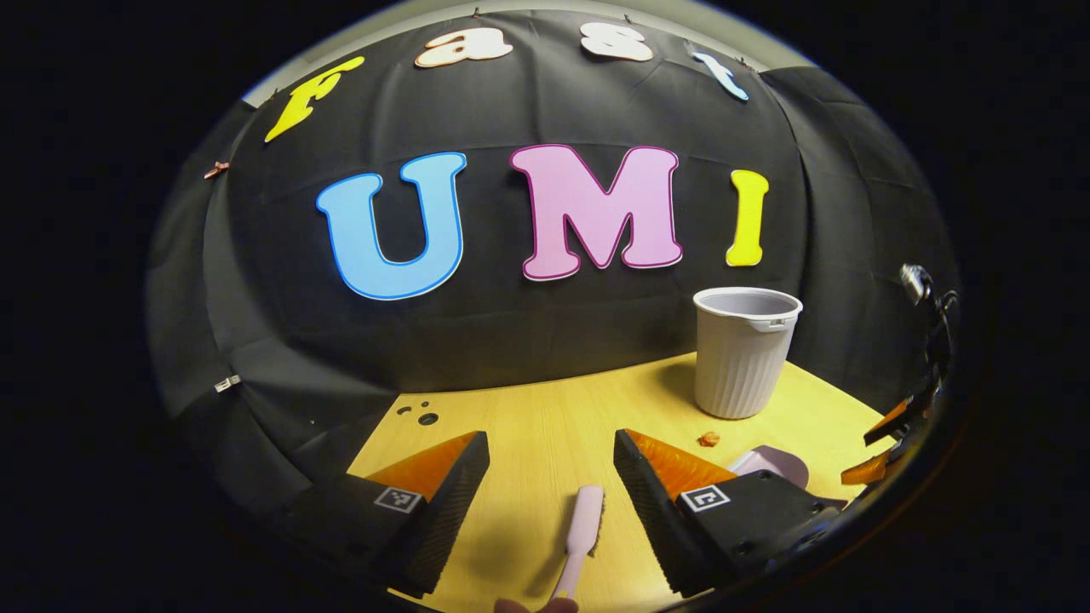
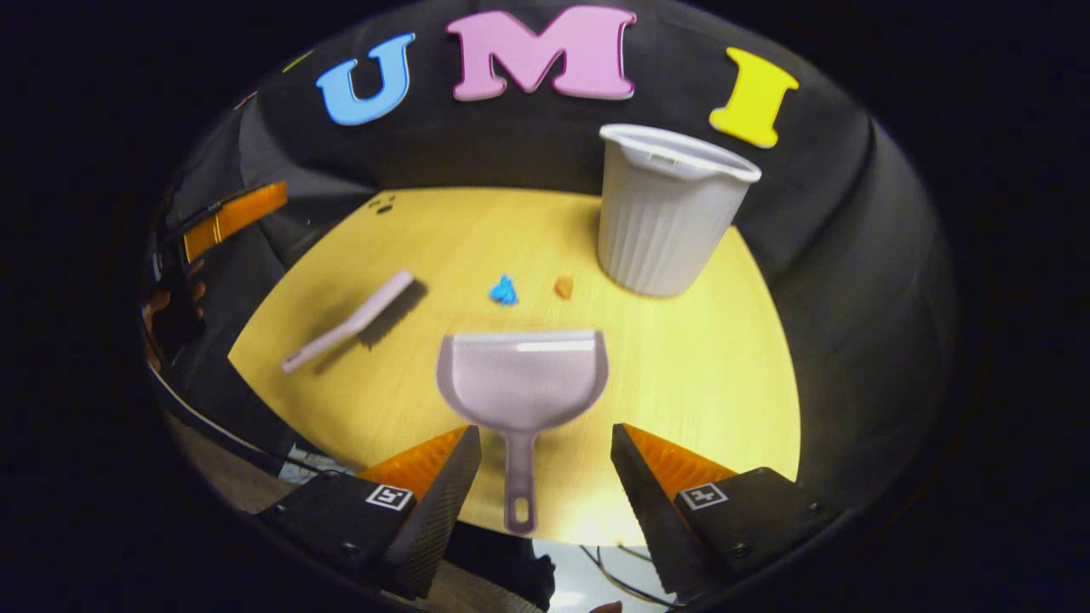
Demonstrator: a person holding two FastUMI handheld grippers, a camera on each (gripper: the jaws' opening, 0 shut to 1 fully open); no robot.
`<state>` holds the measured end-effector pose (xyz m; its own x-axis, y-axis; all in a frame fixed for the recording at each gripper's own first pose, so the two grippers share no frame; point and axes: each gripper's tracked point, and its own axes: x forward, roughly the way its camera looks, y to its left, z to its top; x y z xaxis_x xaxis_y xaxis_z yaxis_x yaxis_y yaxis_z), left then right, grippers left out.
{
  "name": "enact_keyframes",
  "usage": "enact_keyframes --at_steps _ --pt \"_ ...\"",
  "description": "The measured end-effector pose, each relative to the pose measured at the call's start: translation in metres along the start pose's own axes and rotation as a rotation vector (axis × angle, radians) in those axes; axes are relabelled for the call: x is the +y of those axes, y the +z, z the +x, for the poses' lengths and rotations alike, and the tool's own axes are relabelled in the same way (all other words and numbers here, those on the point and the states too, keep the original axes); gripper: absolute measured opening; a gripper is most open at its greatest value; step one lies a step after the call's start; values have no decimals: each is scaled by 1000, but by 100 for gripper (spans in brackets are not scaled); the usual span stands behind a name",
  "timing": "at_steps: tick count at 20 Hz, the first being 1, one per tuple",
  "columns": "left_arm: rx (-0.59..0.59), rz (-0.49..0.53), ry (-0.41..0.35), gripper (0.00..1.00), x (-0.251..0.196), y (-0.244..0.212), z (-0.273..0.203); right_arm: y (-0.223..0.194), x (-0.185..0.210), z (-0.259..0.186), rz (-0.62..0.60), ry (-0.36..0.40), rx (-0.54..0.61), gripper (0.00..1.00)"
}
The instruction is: Pick up the small broom and dustpan from the desktop, sweep the trash into the dustpan with the broom, and then empty the trash into the garbage bin.
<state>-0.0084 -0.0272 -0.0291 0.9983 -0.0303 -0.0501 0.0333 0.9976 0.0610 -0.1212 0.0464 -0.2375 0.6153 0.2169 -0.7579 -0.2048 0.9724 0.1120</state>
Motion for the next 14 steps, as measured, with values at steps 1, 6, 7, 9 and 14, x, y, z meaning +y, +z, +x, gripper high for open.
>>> enact_keyframes --at_steps 1,6,7,9,14 --pt "7 -2 4 94 1 -4 0 -11 3 9 0 7 42 96" --pt "44 -15 19 94 4 -20 -5 -42 10 54 -27 14 170 94" --pt "48 -13 24 99 5 -23 -6 -45 12 62 -26 15 188 93" --pt "58 -7 37 94 11 -28 -8 -51 14 77 -21 23 219 88" --pt "78 -15 72 94 23 -36 -12 -58 14 105 -16 14 269 83"
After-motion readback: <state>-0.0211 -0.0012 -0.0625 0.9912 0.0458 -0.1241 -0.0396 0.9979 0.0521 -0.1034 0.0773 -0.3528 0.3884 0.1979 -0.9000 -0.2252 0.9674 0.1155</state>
